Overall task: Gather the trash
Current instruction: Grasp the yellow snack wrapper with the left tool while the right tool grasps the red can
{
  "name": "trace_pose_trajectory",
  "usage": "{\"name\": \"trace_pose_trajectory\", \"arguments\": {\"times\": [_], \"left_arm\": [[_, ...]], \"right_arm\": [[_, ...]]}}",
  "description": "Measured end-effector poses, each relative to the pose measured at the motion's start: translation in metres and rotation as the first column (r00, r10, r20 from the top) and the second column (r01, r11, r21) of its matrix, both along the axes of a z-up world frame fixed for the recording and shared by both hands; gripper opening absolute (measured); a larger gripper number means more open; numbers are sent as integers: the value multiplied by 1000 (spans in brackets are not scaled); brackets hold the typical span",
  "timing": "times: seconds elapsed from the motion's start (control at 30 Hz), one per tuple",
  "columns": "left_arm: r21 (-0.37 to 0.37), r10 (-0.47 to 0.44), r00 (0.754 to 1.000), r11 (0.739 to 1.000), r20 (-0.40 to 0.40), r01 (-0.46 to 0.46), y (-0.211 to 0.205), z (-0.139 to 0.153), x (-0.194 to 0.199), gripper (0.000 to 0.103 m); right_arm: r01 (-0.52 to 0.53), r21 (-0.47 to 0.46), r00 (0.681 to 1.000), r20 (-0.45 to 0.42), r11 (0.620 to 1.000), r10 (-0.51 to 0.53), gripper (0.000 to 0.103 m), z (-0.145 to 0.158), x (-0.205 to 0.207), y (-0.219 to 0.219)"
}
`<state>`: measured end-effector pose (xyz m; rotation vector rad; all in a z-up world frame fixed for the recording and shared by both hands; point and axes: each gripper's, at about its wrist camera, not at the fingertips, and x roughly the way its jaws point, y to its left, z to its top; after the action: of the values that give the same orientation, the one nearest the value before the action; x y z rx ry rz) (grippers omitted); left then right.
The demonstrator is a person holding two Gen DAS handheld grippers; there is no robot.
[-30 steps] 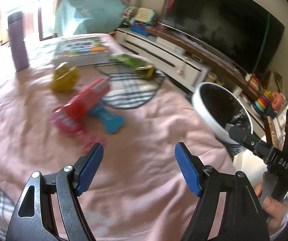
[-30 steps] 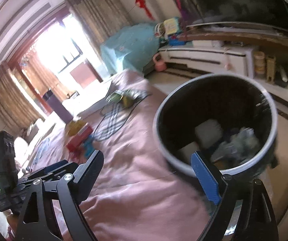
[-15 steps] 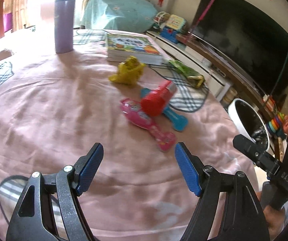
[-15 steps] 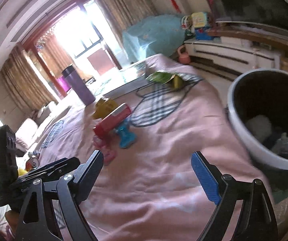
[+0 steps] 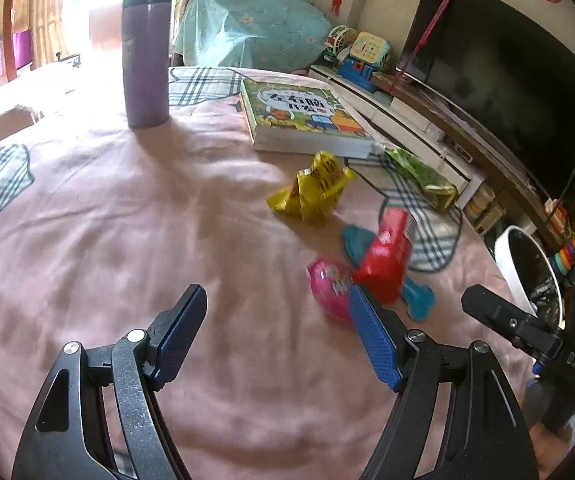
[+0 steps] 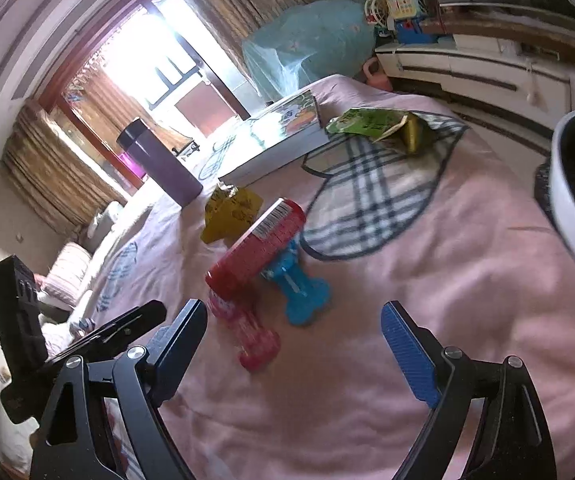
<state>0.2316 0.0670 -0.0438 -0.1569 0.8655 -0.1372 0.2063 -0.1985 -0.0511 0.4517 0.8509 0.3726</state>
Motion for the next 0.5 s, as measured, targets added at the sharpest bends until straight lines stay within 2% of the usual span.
{"name": "trace_pose_trajectory", "arguments": {"times": [0.17, 0.4, 0.47, 0.5], "left_arm": [[2, -33, 999, 999, 1, 33, -3, 2, 33, 75], [36, -67, 998, 997, -22, 67, -17, -9, 83, 75], [32, -77, 997, 996, -33, 78, -20, -14, 93, 66], [30, -83, 996, 996, -40, 85, -22, -17, 95, 54]], "right_arm": [[-5, 50, 1000, -14, 999, 5, 76, -2, 20, 5], [-2, 91, 998, -62, 996, 8, 66, -13, 51, 7], [-2, 98, 997, -78, 995, 10, 61, -18, 58, 8], [-5, 104, 996, -83, 995, 13, 60, -19, 59, 8]]}}
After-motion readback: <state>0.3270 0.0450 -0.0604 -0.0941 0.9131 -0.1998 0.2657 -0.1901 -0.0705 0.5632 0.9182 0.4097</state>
